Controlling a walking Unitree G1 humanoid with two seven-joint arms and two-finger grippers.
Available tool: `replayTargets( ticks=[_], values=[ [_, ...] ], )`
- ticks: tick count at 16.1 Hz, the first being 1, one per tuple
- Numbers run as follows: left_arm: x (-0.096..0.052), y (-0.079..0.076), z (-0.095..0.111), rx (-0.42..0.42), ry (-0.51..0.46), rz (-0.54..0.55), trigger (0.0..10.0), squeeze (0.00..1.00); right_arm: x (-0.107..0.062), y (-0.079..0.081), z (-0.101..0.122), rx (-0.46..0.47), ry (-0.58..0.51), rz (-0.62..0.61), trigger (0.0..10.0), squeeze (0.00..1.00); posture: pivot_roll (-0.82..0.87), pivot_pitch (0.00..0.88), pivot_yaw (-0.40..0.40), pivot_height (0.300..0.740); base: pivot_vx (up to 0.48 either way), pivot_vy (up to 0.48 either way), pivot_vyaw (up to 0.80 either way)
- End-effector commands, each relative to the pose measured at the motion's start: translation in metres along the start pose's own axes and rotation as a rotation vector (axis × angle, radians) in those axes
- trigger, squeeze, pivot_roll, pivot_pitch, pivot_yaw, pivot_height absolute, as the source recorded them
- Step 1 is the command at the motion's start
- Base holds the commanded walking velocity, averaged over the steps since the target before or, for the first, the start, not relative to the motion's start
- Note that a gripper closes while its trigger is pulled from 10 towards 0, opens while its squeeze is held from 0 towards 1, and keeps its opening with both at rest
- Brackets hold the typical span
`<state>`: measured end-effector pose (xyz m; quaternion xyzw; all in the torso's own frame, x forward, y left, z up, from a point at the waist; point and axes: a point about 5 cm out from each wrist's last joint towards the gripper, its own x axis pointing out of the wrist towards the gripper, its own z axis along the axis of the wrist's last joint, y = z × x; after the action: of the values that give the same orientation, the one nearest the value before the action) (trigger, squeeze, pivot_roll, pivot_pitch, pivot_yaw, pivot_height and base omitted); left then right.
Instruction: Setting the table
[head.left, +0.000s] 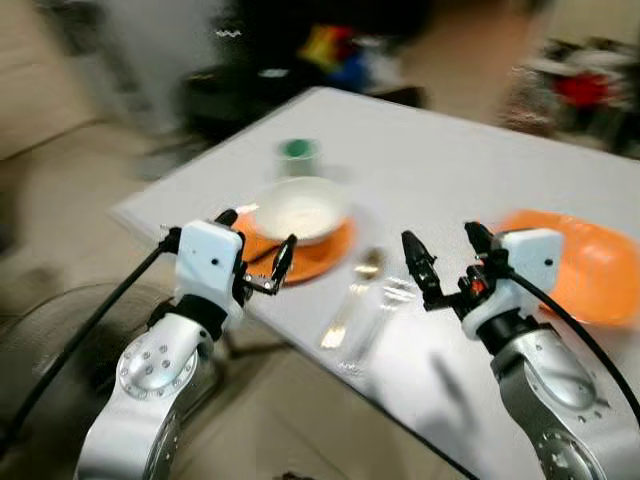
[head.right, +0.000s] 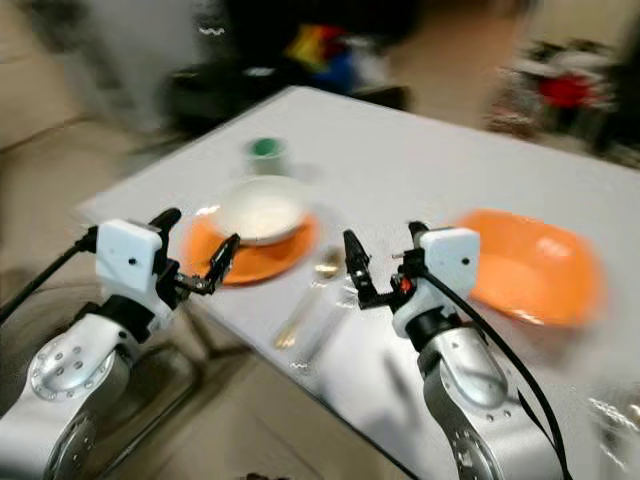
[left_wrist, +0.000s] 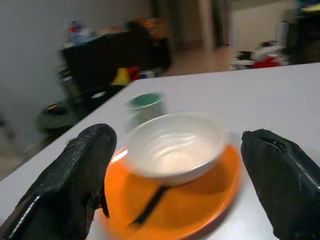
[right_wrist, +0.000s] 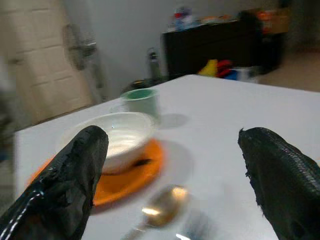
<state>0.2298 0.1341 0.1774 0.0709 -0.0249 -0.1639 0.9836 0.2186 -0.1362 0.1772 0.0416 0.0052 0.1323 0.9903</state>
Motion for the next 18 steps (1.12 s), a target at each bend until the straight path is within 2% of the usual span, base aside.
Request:
replayTargets(
  ticks=[1,5,8,16,18],
  values=[
    [-0.0016,0.0045,-0.0018,0.007,0.017,0.016,10.0,0.0,0.001,0.0059,0.0007,0.012,-0.012,0.033,10.0,1.0,0.07,0.0,0.083,0.74,0.0,0.277,0.8],
    [-0.0014,0.0054,-0.0022,0.003,0.019,0.022,10.0,0.0,0.0017,0.0068,-0.0007,0.019,-0.011,0.043,10.0,1.0,0.08,0.0,0.072,0.74,0.0,0.293,0.8],
    [-0.0022,0.0066,-0.0025,0.003,0.023,0.03,10.0,0.0,0.0023,0.0062,-0.0024,0.047,-0.006,0.042,10.0,1.0,0.08,0.0,0.068,0.74,0.0,0.299,0.0],
    [-0.0027,0.0086,-0.0033,0.009,0.028,0.035,10.0,0.0,0.0025,0.0072,-0.0045,0.052,0.0,0.061,10.0,1.0,0.09,0.0,0.066,0.74,0.0,0.296,0.0],
    [-0.003,0.0099,-0.0035,0.009,0.03,0.041,10.0,0.0,0.003,0.007,-0.0042,0.058,0.0,0.065,10.0,1.0,0.09,0.0,0.066,0.74,0.0,0.298,0.8]
  ],
)
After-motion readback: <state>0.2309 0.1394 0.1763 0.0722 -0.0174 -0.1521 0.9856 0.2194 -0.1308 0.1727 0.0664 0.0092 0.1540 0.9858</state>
